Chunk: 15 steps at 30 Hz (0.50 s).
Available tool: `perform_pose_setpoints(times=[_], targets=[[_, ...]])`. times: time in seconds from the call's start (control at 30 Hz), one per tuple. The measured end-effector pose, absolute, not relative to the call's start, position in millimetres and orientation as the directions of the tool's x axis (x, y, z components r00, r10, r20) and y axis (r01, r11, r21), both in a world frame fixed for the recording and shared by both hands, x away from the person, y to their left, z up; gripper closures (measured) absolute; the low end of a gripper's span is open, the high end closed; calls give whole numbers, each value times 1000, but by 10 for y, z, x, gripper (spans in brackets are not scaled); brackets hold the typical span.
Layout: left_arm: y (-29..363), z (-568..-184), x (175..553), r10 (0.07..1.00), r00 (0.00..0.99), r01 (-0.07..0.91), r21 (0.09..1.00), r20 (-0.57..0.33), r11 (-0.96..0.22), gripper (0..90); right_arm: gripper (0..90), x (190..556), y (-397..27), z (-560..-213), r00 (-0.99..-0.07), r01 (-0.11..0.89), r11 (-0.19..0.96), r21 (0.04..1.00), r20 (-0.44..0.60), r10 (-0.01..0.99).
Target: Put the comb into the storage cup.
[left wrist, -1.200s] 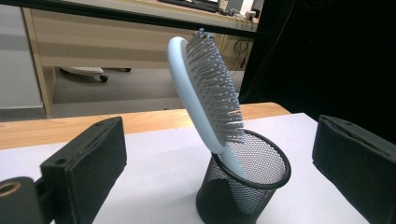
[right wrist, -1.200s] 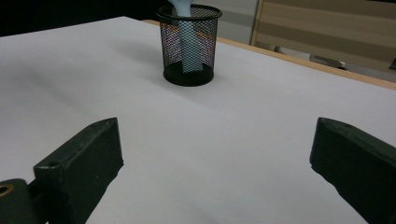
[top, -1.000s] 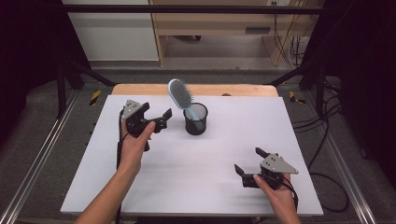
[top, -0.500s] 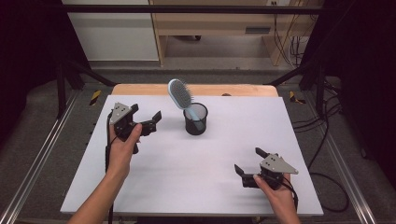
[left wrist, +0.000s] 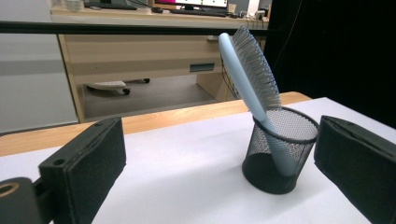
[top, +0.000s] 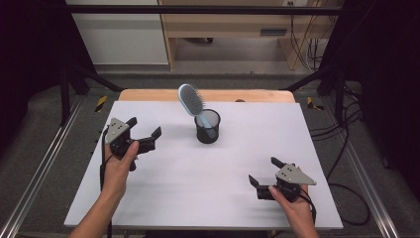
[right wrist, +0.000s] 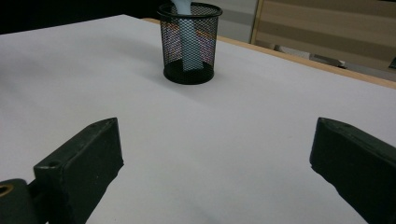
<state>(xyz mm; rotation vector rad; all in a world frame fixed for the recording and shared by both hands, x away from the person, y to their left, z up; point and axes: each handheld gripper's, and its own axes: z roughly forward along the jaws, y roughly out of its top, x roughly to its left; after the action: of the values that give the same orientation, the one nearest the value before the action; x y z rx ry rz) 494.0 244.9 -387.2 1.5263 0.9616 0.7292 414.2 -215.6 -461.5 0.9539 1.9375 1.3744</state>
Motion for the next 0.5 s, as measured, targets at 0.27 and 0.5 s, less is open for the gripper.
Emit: perform_pose_setpoints(times=[0.27,0.5], targets=[[2545,-3948,4765,880,474,164,985,-29,-56,21,26,4138,-2167,-4613,-581,227,217,949,-46,812],[2673,-4127,4567,885,464,163,986,-50,-30,20,26,4132,-2181,-4609,-578,226,217,950,-48,815]])
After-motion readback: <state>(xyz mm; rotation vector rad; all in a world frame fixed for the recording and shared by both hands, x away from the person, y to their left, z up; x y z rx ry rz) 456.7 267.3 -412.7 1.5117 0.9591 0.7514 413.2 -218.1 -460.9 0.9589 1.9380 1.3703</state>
